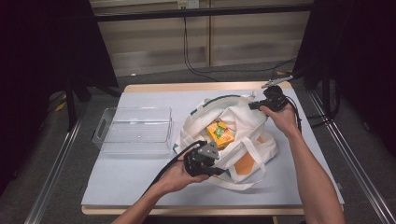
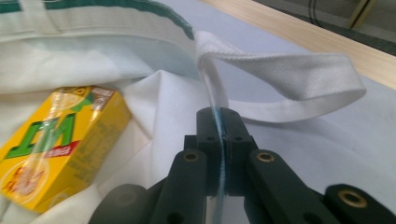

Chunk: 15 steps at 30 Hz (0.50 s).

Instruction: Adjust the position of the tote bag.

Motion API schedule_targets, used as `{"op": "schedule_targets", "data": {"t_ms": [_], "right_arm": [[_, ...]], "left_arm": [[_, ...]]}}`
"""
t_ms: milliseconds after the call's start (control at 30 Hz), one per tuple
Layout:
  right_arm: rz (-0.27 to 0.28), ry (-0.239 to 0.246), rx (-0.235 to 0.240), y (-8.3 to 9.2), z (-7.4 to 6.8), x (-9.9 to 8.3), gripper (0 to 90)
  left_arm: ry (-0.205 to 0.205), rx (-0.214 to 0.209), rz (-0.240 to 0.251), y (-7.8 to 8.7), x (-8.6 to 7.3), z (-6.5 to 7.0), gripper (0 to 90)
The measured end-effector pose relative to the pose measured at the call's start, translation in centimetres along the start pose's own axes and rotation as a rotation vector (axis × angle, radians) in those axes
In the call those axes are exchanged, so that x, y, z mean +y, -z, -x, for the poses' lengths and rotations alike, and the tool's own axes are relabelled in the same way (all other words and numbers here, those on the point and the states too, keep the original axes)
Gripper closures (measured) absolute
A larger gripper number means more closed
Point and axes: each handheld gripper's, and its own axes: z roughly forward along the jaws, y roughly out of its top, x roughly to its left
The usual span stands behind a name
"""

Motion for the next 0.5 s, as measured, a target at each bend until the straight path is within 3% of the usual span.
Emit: {"op": "schedule_targets", "data": {"t_ms": [67, 233, 367, 400, 433, 467, 500], "right_arm": [[0.001, 0.0, -0.032, -0.5, 0.0, -0.1, 85.8], [0.008, -0.028, -0.027, -0.6, 0.5, -0.5, 85.7], [-0.014, -0.009, -0.036, -1.0, 0.5, -0.5, 87.1], [-0.014, -0.007, -0.055, -1.2, 0.6, -0.6, 87.2], [-0.014, -0.007, -0.055, -1.2, 0.6, -0.6, 87.2], [-0.019, -0.015, -0.072, -1.2, 0.8, -0.7, 87.2], [-0.021, -0.029, -0.056, -1.4, 1.1, -0.9, 87.2]], "left_arm": [[0.0, -0.014, 0.001, -0.5, 0.0, 0.3, 87.4], [0.016, -0.045, 0.002, -1.0, -0.8, 0.0, 87.4], [0.011, -0.053, -0.026, -1.5, -1.1, 0.2, 87.4], [-0.019, -0.052, -0.079, -2.2, -1.4, 0.8, 87.6], [-0.019, -0.052, -0.079, -2.2, -1.4, 0.8, 87.6], [-0.041, -0.038, -0.119, -2.5, -1.6, 1.1, 87.6], [-0.031, -0.035, -0.098, -2.7, -1.9, 1.1, 87.5]]}}
